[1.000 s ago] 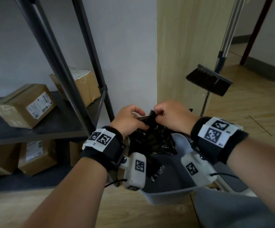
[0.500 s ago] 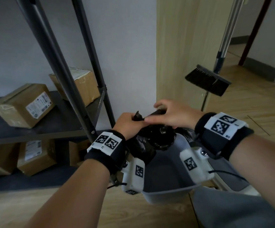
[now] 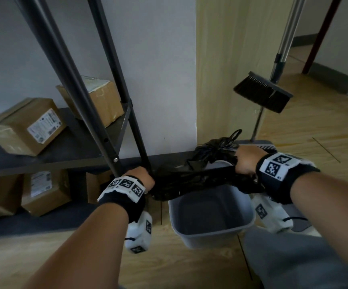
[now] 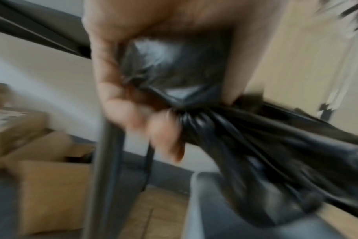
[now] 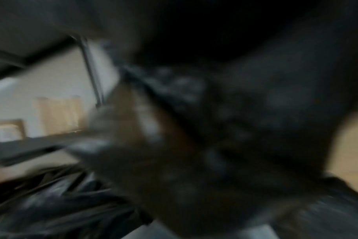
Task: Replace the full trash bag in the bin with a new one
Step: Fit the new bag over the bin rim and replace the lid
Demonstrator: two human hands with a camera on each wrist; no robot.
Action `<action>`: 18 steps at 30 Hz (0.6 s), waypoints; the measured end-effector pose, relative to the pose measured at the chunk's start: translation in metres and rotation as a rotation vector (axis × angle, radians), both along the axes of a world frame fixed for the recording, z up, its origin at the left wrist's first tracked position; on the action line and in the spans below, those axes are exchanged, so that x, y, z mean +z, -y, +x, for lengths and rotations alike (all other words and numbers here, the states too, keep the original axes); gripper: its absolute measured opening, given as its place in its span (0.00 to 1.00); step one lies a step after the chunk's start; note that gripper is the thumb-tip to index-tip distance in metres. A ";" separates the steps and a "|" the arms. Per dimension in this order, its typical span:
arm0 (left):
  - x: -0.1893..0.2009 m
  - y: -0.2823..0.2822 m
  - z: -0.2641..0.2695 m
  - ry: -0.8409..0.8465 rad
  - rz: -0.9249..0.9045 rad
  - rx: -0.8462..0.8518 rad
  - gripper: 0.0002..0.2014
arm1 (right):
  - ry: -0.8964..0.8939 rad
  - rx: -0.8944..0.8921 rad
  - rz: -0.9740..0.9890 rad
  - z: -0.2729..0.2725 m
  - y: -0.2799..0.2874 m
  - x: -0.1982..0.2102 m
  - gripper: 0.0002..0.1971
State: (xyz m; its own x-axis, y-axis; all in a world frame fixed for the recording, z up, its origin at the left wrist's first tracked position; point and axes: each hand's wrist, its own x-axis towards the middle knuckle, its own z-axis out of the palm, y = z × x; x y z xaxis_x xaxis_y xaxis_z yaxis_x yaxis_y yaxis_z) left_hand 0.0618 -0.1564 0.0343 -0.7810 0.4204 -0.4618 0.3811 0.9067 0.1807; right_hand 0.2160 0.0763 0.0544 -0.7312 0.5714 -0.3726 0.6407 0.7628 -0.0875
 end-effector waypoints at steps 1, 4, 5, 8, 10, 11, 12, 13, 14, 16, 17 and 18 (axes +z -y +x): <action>-0.003 0.004 -0.001 0.024 -0.057 -0.067 0.13 | 0.021 -0.017 -0.001 0.004 -0.004 -0.002 0.16; -0.003 0.002 0.004 0.041 -0.066 -0.292 0.16 | -0.006 -0.005 -0.108 0.009 -0.012 -0.007 0.13; -0.003 -0.002 0.008 0.041 -0.007 -0.344 0.20 | -0.034 0.015 -0.164 0.008 -0.011 -0.006 0.11; 0.002 -0.019 0.024 0.086 0.198 -0.378 0.25 | -0.143 0.039 -0.285 0.001 -0.005 -0.004 0.10; 0.002 -0.030 0.032 0.125 0.254 -0.396 0.18 | -0.115 -0.003 -0.318 -0.001 0.001 0.003 0.10; 0.002 -0.033 0.035 0.153 0.252 -0.414 0.14 | -0.049 -0.011 -0.304 -0.002 0.004 0.007 0.11; 0.004 -0.036 0.038 0.190 0.244 -0.427 0.12 | 0.020 -0.009 -0.282 -0.002 0.007 0.010 0.12; 0.005 -0.037 0.038 0.228 0.237 -0.430 0.11 | 0.098 -0.004 -0.254 -0.002 0.007 0.012 0.12; 0.007 -0.037 0.039 0.264 0.232 -0.426 0.11 | 0.189 0.010 -0.222 -0.002 0.007 0.013 0.12; 0.011 -0.036 0.037 0.311 0.215 -0.426 0.11 | 0.365 0.038 -0.175 0.002 0.009 0.015 0.11; 0.013 -0.034 0.037 0.323 0.194 -0.437 0.12 | 0.435 0.040 -0.188 0.004 0.007 0.015 0.10; 0.015 -0.032 0.036 0.336 0.170 -0.443 0.13 | 0.497 0.032 -0.227 0.006 0.005 0.014 0.07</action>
State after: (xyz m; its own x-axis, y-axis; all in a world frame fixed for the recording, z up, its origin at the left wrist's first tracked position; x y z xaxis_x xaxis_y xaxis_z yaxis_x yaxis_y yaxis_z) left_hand 0.0982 -0.1244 0.0491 -0.3357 0.7636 -0.5515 0.6141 0.6214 0.4866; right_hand 0.2217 0.0713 0.0681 -0.4511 0.4172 -0.7890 0.6236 0.7797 0.0558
